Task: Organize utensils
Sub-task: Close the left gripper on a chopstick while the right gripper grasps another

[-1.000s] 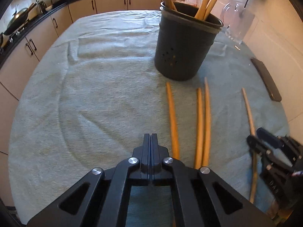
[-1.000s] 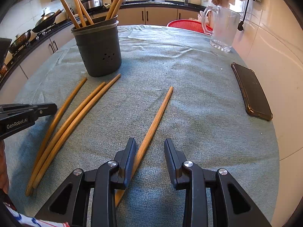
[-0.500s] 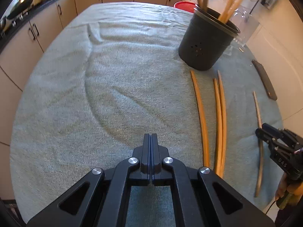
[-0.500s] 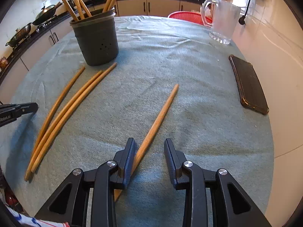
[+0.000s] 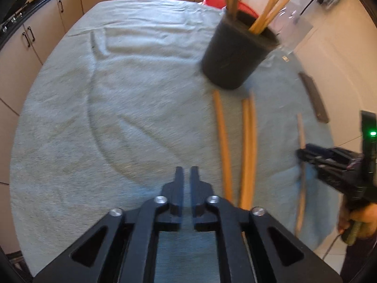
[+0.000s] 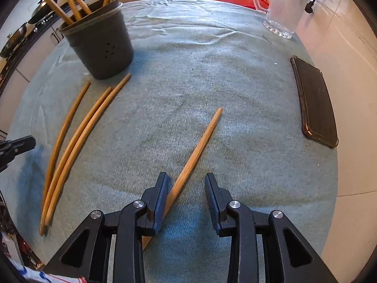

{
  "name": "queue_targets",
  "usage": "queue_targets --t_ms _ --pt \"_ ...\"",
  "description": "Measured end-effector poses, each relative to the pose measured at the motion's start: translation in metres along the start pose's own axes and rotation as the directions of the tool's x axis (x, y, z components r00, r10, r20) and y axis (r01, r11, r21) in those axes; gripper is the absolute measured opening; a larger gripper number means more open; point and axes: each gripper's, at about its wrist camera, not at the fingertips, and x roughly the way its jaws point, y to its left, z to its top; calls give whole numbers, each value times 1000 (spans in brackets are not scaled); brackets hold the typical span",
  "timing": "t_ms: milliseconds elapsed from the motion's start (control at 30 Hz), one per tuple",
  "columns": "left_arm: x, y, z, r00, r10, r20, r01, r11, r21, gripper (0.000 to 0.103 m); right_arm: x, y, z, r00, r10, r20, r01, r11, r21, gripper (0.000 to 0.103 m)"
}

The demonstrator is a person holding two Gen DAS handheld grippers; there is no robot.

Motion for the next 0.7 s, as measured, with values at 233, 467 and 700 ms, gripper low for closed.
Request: queue_targets --t_ms 233,467,700 --pt "20 -35 18 999 -49 -14 49 998 39 25 2 1 7 1000 6 -2 -6 1000 27 38" --pt "40 -42 26 998 23 -63 -19 998 63 7 0 2 3 1000 5 12 -4 1000 -4 38" --pt "48 -50 35 995 76 -72 -69 993 95 8 2 4 8 998 10 -62 -13 999 -36 35"
